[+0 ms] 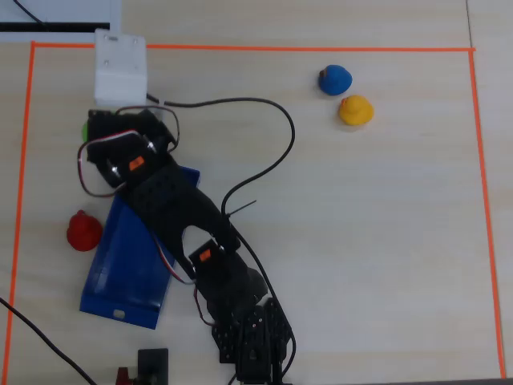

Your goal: Grasp green duck and put it into box.

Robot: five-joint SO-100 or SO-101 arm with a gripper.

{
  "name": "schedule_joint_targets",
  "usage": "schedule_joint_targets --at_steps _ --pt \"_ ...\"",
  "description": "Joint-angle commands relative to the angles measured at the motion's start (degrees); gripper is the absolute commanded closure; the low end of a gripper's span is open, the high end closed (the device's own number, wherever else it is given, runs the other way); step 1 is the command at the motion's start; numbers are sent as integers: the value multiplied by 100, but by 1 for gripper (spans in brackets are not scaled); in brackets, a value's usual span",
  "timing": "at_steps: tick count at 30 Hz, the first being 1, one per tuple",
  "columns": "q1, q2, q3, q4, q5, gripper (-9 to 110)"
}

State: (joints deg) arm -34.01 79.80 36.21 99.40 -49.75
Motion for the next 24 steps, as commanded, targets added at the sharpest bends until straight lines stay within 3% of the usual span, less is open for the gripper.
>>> schedule_joint_targets --at_steps 1,6,15,18,24 --pt "-299 1556 3480 -949 193 101" --pt "-334 2320 5678 -2101 404 101" --pt "-26 2874 7453 -3076 264 101" --pt "44 3226 7822 -3313 176 81" --pt "404 3858 7761 -3375 -123 73"
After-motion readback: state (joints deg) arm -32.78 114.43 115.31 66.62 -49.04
